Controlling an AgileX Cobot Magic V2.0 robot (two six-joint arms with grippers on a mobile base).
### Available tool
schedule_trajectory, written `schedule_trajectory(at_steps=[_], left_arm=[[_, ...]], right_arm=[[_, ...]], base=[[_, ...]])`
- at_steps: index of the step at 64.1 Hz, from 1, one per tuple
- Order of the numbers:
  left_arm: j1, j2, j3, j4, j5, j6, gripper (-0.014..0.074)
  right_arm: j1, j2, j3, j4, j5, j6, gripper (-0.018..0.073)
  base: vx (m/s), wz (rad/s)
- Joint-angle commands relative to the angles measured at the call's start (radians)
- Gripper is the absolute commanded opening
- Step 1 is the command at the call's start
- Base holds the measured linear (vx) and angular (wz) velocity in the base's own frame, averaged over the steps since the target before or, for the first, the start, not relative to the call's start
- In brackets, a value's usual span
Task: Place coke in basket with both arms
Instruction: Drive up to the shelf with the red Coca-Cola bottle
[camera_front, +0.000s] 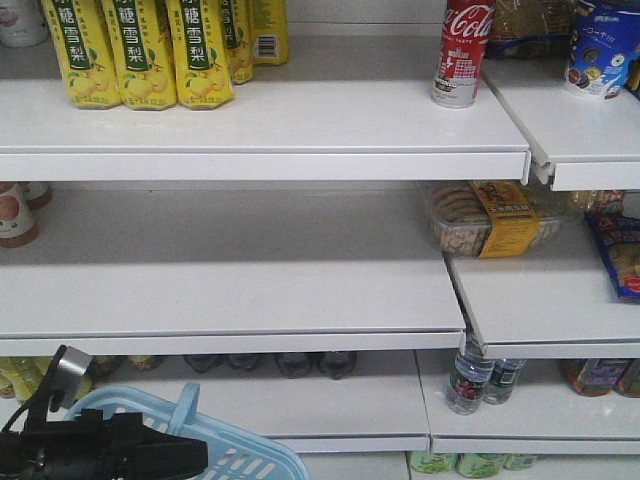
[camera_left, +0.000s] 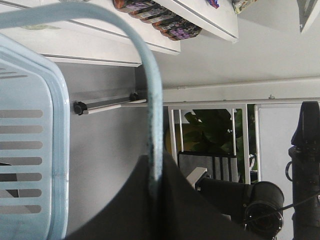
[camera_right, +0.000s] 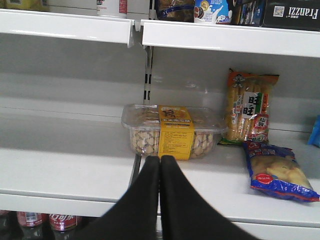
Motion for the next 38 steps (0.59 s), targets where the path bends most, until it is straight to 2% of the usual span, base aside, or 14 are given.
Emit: schedule_trajectory(at_steps=[1,38], left_arm=[[-0.003,-0.024,-0.015,-0.086,0.075,0.005,-0.0006],[-0.003,-0.024,-0.015,-0.086,0.075,0.005,-0.0006]], right_arm=[[0.001,-0.009,0.008,-0.001,-0.078,-0.005,-0.001],[0.001,-0.009,0.008,-0.001,-0.078,-0.005,-0.001]], base=[[0.01,-0.02],[0.02,-0.02]])
